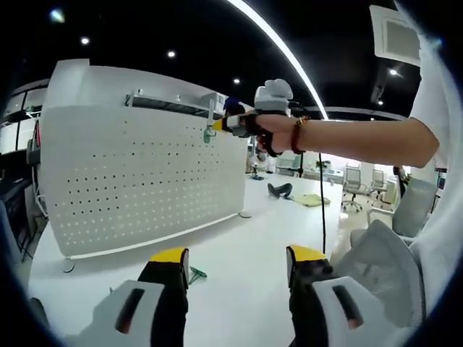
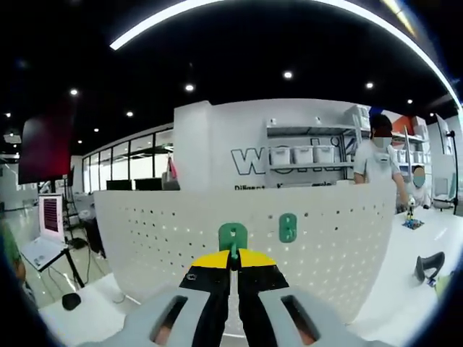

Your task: Insert the hook assembly into the mounting plate slot until the hook locks in place.

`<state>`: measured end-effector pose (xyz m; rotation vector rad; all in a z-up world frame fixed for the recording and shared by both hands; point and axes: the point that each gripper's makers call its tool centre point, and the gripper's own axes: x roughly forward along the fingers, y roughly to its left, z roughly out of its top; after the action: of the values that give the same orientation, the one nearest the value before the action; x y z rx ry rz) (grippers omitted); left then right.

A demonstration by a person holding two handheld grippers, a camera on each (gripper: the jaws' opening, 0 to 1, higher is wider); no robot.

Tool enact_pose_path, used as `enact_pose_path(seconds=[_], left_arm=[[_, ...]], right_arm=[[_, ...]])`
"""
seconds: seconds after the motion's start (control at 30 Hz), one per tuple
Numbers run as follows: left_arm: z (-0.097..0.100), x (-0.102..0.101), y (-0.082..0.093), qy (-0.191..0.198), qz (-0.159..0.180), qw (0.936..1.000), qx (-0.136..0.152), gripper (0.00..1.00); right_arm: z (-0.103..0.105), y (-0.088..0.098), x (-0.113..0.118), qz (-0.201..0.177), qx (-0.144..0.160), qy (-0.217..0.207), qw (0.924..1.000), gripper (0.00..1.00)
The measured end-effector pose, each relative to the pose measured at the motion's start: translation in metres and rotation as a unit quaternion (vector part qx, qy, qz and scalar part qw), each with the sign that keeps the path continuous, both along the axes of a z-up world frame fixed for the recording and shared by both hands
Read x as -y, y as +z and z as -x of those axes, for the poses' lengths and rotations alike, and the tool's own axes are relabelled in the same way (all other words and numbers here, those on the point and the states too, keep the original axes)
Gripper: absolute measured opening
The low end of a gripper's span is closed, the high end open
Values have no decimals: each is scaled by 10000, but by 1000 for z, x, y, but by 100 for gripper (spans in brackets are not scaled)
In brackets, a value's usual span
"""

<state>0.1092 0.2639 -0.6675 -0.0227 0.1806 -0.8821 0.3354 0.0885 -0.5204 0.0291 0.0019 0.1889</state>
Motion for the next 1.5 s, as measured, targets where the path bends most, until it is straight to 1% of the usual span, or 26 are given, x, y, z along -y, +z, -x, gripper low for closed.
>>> enact_pose_path(seconds=[0.07,0.5,0.67,0.77,1.1,1.23,1.37,1.43,1.47,1.5], left_arm=[[-1,-1,0,2,1,10000,24,57],[-5,-9,-5,109,39,9999,-62,57],[-6,-12,-7,147,35,9998,-97,58],[-8,-13,-8,140,11,9998,-107,58],[-14,-13,-6,166,31,9998,-115,58],[-14,-14,-7,193,76,9997,-146,58],[-14,-15,-9,205,37,9996,-165,58],[-14,-16,-9,224,58,9996,-179,58],[-15,-16,-9,230,65,9995,-189,58],[-15,-17,-9,234,76,9995,-201,58]], right_arm=[[-4,2,0,11,1,-2,10000,1],[-24,4,-4,168,30,-40,9998,1],[-32,7,0,163,14,-117,9998,1],[-36,8,5,172,40,-234,9996,1],[-49,3,10,80,-22,-338,9994,1],[-55,2,10,100,-48,-383,9992,1],[-61,1,11,125,-59,-389,9991,1],[-66,0,13,63,-75,-390,9992,1],[-69,-1,13,-45,-94,-393,9992,1],[-70,-1,14,-51,-92,-379,9992,1]])
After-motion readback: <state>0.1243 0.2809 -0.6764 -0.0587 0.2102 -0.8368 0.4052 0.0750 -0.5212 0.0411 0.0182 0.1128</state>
